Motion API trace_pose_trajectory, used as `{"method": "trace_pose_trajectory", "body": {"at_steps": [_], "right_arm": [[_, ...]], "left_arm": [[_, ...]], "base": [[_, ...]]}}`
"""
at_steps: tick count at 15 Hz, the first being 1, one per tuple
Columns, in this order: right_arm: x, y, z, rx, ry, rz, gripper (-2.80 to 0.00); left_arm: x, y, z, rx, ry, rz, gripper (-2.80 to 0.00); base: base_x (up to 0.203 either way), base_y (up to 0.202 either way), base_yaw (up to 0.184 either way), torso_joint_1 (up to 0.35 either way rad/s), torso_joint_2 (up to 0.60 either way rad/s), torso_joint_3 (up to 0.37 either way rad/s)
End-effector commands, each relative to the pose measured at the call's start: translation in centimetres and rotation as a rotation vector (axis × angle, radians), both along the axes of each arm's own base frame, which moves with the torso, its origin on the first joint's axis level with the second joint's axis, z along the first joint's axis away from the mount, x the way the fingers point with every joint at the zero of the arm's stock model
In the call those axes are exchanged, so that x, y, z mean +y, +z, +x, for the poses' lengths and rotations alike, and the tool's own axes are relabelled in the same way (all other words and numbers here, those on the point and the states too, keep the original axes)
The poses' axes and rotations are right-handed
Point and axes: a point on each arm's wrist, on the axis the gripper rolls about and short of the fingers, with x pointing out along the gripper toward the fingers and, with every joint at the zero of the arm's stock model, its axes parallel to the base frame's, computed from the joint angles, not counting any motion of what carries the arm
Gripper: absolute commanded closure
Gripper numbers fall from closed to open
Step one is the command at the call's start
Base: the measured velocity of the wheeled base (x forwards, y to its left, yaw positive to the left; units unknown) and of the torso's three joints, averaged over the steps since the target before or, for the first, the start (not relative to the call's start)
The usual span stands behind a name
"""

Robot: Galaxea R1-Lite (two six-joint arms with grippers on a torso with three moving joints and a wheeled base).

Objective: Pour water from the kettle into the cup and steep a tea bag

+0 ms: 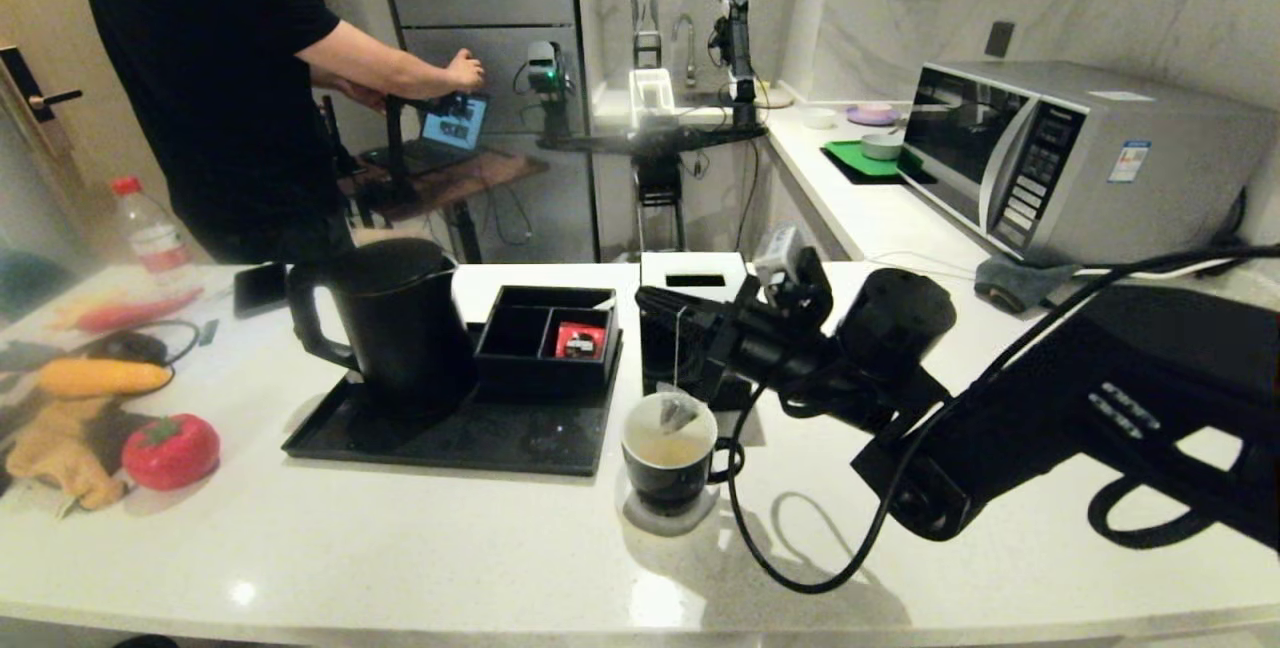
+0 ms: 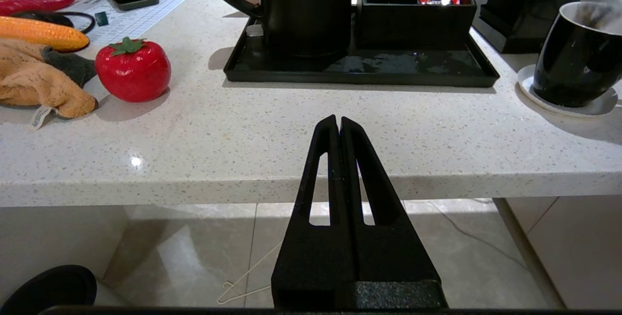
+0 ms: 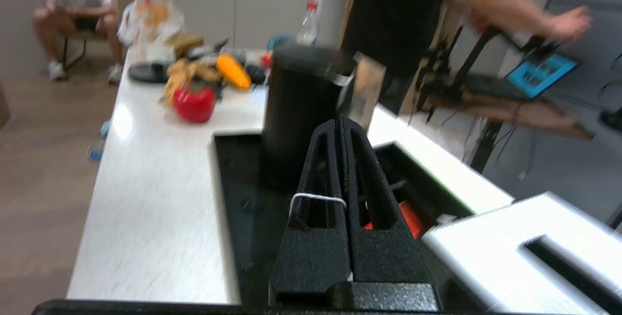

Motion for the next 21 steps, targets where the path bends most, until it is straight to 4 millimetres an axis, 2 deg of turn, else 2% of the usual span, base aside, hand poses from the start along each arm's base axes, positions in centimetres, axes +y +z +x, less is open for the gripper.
{"method": "trace_pose_trajectory", "body": {"at_steps": [1,7,10,12,19,21], "right_arm": [[0.5,-1.1,-0.7,-0.002,0.023,-0.006,0.00],[2.0,-4.6,-0.7,0.064,0.050,-0.057,0.00],[2.2,-5.0,-0.6,0.072,0.052,-0.060,0.00],[2.1,-4.1,-0.8,0.054,0.051,-0.047,0.00],[1.4,1.5,-1.5,-0.064,0.047,0.046,0.00],[1.2,2.1,-1.4,-0.074,0.044,0.055,0.00]], "left_arm": [[0.0,0.0,0.0,-0.001,-0.001,0.000,0.00],[0.0,0.0,0.0,-0.001,0.000,0.000,0.00],[0.0,0.0,0.0,-0.001,-0.001,0.000,0.00],[0.0,0.0,0.0,-0.001,0.000,0.000,0.00],[0.0,0.0,0.0,-0.001,0.000,0.000,0.00],[0.0,0.0,0.0,-0.001,0.000,0.000,0.00]], "base": [[0.000,0.000,0.000,0.000,0.00,0.000],[0.000,0.000,0.000,0.000,0.00,0.000],[0.000,0.000,0.000,0.000,0.00,0.000],[0.000,0.000,0.000,0.000,0.00,0.000],[0.000,0.000,0.000,0.000,0.00,0.000],[0.000,0.000,0.000,0.000,0.00,0.000]]}}
